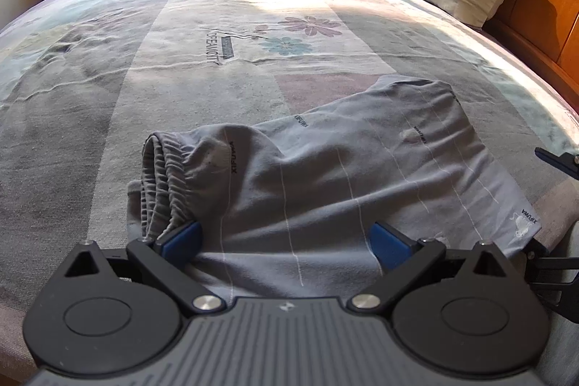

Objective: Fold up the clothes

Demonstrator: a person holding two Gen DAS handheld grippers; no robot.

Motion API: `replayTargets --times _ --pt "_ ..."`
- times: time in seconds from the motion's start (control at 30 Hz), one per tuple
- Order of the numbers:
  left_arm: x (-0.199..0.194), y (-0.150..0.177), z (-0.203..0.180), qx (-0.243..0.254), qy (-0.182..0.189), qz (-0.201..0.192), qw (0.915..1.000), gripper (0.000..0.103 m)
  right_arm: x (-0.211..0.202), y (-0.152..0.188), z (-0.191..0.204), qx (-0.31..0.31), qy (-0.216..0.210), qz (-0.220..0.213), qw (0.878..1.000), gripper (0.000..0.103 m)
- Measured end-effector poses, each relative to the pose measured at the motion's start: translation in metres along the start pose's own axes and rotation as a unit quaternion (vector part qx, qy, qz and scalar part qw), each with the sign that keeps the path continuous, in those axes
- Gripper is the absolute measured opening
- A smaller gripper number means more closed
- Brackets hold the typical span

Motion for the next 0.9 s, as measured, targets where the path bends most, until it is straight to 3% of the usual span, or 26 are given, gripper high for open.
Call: replayTargets --times 0.07,0.33,0.47,0.6,0.7,0.77,0.9 --pt "0.0 0.002 0.001 0.009 0.003 -0.004 0.9999 0.099 0.0 0.01 -0.005 0.004 0.003 0.014 1.0 0.071" --pt "-0.01 0.002 0.0 0.02 0.003 -0.014 0.9997 0.099 -0.018 0.022 -0.033 0.065 -0.079 0.014 0.995 0.072" --pt "-0.015 0.003 -0.001 0.027 -0.008 -0.026 0.9992 0.099 -0.032 0.016 -0.056 0.107 -0.123 -0.016 0.986 0.072" --pt "-0.007 0.009 0.0 0.038 -0.01 -0.016 0.9991 0.099 -0.025 -0.002 -0.07 0.174 -0.181 -0.047 0.967 0.066" --pt "-0.016 0.008 -0.004 0.044 -0.014 -0.008 0.9989 0.099 0.001 -0.009 -0.065 0.221 -0.245 -0.025 0.944 0.056" --pt "-0.027 0.003 -0.007 0.04 -0.005 -0.008 0.9992 0.099 0.019 -0.003 -0.052 0.238 -0.272 0.01 0.932 0.055" --pt "-0.042 -0.026 -0.033 0.044 0.045 -0.005 0.998 0.099 0.022 0.019 -0.047 0.292 -0.296 -0.002 0.909 0.056"
Point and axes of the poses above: each gripper's, at about its wrist camera, not at the fingertips, and x roughly the way its jaws point, z to its left, y to its underside, the point moved 2 cm from there along x, roughly the way its jaws point, and after that the axes turned 13 degrees about z, right-handed, at the moved point
